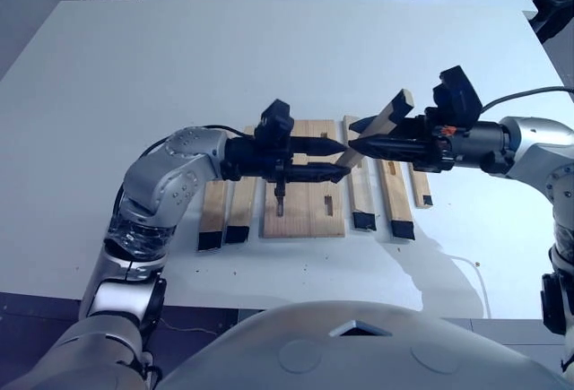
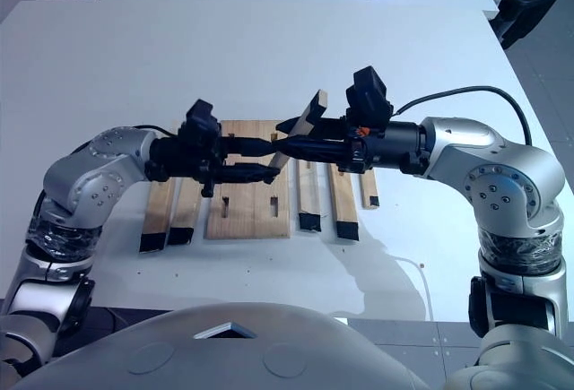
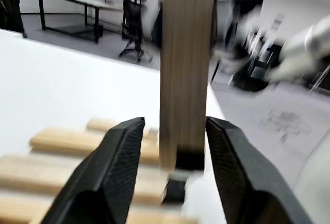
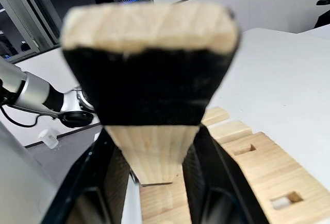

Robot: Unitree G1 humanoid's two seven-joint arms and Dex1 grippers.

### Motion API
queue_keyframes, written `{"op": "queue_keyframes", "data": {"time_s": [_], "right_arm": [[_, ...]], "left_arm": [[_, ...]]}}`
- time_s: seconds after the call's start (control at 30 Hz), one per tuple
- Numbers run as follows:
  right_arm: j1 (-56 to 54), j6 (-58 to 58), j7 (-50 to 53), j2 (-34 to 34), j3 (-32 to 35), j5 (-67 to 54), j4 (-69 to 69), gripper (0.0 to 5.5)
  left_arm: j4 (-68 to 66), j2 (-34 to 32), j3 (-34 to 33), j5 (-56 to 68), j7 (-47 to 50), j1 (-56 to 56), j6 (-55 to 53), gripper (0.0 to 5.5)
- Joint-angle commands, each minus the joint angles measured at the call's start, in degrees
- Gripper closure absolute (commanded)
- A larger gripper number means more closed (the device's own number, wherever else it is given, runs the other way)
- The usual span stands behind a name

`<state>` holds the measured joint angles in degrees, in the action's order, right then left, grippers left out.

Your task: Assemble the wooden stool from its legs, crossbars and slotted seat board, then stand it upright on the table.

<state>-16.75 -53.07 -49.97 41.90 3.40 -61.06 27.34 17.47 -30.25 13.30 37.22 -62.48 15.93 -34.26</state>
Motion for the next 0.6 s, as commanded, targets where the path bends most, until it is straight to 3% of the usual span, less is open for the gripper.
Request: {"op": "queue_keyframes", "data": {"time_s": [0.03,0.4,0.6], "right_arm": [[-1.7,4.7,-0.8,2.2,-0.9,7.3,0.3,4.2],[8.7,31.0,-11.5,12.4,-1.0,34.0,-10.2,4.2],[9.1,41.5,-13.5,8.7,-0.9,38.1,-19.3,4.2]], "left_arm": [[-3.9,-2.1,3.3,-8.7,-1.7,-1.4,8.0,2.77],[-6.8,-1.0,1.0,-11.9,0.8,-4.2,12.2,2.77],[-5.7,-0.3,1.0,-12.1,2.4,-5.4,12.0,2.77]]}}
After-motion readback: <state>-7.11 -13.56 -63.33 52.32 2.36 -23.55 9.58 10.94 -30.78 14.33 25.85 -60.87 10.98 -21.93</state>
